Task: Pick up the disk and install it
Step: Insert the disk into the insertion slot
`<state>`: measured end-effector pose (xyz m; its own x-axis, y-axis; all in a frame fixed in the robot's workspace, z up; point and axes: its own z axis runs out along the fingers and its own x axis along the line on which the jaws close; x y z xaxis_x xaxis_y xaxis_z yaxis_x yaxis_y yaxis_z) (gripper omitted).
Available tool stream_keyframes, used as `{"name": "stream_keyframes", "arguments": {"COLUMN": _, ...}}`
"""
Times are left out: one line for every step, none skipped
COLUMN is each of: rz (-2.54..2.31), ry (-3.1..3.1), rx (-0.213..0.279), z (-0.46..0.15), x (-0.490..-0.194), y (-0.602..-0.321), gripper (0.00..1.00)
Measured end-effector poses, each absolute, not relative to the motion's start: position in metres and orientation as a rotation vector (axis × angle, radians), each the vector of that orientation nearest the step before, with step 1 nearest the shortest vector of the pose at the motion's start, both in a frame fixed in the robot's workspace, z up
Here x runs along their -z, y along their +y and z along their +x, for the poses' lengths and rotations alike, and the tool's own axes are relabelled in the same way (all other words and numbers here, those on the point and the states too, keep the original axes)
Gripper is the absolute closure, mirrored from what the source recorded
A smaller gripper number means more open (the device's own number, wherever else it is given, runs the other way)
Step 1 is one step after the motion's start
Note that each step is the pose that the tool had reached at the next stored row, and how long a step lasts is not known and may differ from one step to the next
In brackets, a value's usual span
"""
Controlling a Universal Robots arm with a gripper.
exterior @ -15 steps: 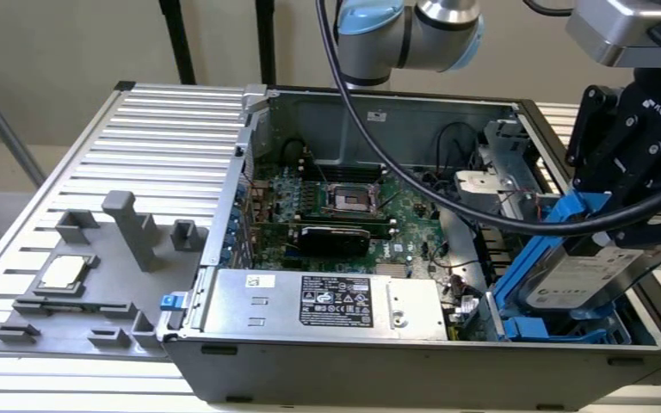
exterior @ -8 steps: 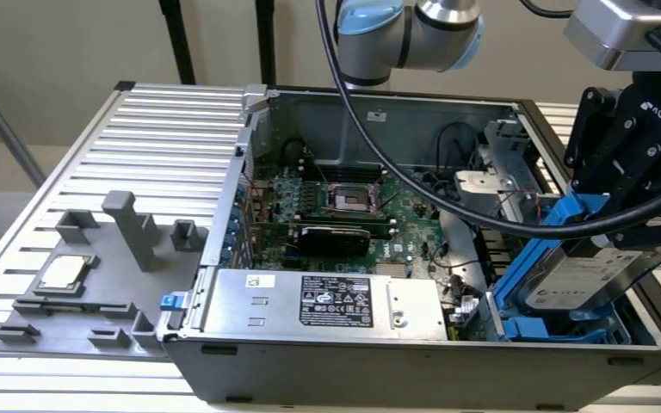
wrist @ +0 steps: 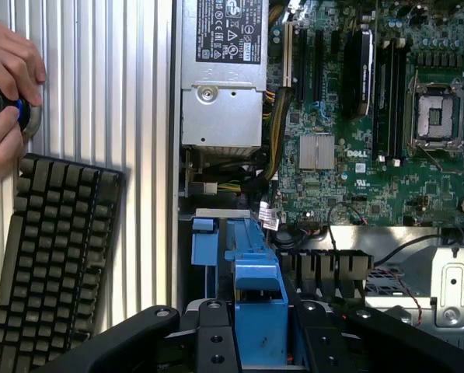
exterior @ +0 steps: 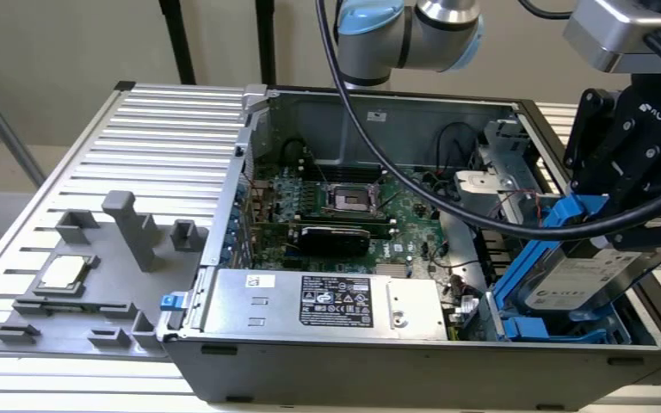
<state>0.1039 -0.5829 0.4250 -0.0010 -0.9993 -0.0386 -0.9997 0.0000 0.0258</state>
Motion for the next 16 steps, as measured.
{"name": "stream_keyframes", "arguments": {"rz": -2.214, "ry": 2.215, "rx": -0.071, "z": 0.104, "x": -0.425, "y": -0.583, "gripper": 0.67}}
{"name": "stream_keyframes", "arguments": {"rz": -2.214, "ry": 2.215, "rx": -0.071, "z": 0.104, "x": -0.425, "y": -0.583, "gripper": 0.67}}
{"name": "stream_keyframes", "arguments": {"rz": -2.214, "ry": 2.215, "rx": -0.071, "z": 0.104, "x": -0.425, "y": -0.583, "gripper": 0.67}}
{"name": "stream_keyframes", "arguments": {"rz": -2.214, "ry": 2.215, "rx": -0.071, "z": 0.104, "x": -0.424, "y": -0.583, "gripper": 0.67}}
{"name": "stream_keyframes", "arguments": {"rz": -2.214, "ry": 2.215, "rx": -0.071, "z": 0.104, "x": -0.424, "y": -0.583, "gripper": 0.67}}
{"name": "stream_keyframes", "arguments": {"rz": -2.214, "ry": 2.215, "rx": -0.071, "z": 0.104, "x": -0.424, "y": -0.583, "gripper": 0.66}}
{"name": "stream_keyframes", "arguments": {"rz": -2.214, "ry": 2.215, "rx": -0.071, "z": 0.104, "x": -0.424, "y": -0.583, "gripper": 0.66}}
{"name": "stream_keyframes", "arguments": {"rz": -2.214, "ry": 2.215, "rx": -0.071, "z": 0.104, "x": -0.424, "y": -0.583, "gripper": 0.59}}
{"name": "stream_keyframes", "arguments": {"rz": -2.214, "ry": 2.215, "rx": -0.071, "z": 0.104, "x": -0.424, "y": -0.583, "gripper": 0.59}}
{"name": "stream_keyframes", "arguments": {"rz": -2.214, "ry": 2.215, "rx": -0.071, "z": 0.104, "x": -0.424, "y": -0.583, "gripper": 0.59}}
{"name": "stream_keyframes", "arguments": {"rz": -2.214, "ry": 2.215, "rx": -0.071, "z": 0.104, "x": -0.423, "y": -0.583, "gripper": 0.59}}
{"name": "stream_keyframes", "arguments": {"rz": -2.214, "ry": 2.215, "rx": -0.071, "z": 0.106, "x": -0.423, "y": -0.583, "gripper": 0.59}}
{"name": "stream_keyframes", "arguments": {"rz": -2.214, "ry": 2.215, "rx": -0.071, "z": 0.109, "x": -0.423, "y": -0.583, "gripper": 0.59}}
{"name": "stream_keyframes", "arguments": {"rz": -2.214, "ry": 2.215, "rx": -0.071, "z": 0.113, "x": -0.423, "y": -0.583, "gripper": 0.59}}
{"name": "stream_keyframes", "arguments": {"rz": -2.214, "ry": 2.215, "rx": -0.071, "z": 0.118, "x": -0.423, "y": -0.583, "gripper": 0.59}}
{"name": "stream_keyframes", "arguments": {"rz": -2.214, "ry": 2.215, "rx": -0.071, "z": 0.122, "x": -0.423, "y": -0.583, "gripper": 0.59}}
